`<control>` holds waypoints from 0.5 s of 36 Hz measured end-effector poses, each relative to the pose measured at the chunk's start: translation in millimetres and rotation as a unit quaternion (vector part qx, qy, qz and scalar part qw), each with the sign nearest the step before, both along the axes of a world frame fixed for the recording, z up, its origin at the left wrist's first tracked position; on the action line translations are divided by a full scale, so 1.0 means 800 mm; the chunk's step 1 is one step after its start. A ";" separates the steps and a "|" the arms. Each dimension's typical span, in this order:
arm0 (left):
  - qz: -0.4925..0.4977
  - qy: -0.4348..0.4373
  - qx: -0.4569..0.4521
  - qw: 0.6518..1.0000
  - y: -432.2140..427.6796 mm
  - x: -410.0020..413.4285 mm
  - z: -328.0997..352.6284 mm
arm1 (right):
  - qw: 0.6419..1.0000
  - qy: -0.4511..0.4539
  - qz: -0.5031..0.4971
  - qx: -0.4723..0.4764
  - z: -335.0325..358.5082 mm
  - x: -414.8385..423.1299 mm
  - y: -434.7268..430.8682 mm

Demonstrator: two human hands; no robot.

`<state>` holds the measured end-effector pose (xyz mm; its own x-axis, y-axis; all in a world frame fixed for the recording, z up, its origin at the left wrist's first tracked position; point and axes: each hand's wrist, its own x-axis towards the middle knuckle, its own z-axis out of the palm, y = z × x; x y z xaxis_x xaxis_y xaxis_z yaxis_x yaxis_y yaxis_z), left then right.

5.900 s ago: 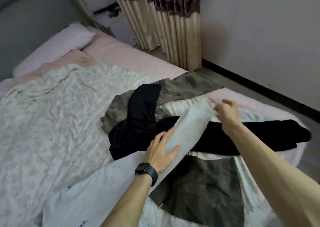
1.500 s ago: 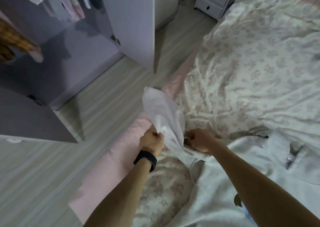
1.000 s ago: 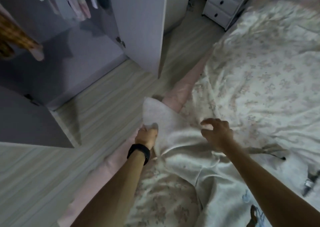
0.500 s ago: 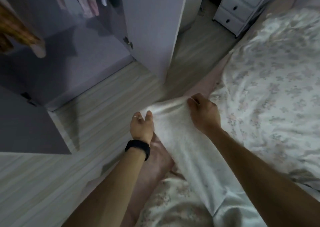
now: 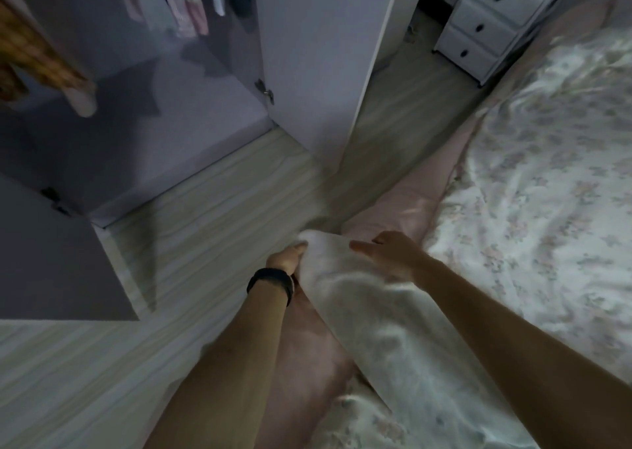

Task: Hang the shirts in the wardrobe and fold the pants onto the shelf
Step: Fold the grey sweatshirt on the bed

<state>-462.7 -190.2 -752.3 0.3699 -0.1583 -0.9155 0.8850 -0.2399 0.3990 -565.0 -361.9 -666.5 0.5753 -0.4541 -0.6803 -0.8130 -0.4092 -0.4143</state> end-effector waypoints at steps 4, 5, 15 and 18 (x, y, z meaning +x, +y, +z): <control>0.091 -0.015 -0.043 0.995 0.011 0.011 -0.007 | 0.997 0.013 0.045 -0.063 -0.016 0.042 0.022; 0.102 -0.052 -0.027 0.993 0.014 0.015 -0.009 | 0.995 -0.001 0.041 -0.096 -0.018 0.051 0.027; -0.197 -0.235 0.083 0.948 0.023 0.004 -0.002 | 0.957 -0.113 0.062 -0.259 -0.015 -0.016 0.048; -0.207 -0.309 0.099 0.923 0.040 -0.057 0.005 | 0.922 -0.191 0.059 -0.333 0.007 -0.101 0.074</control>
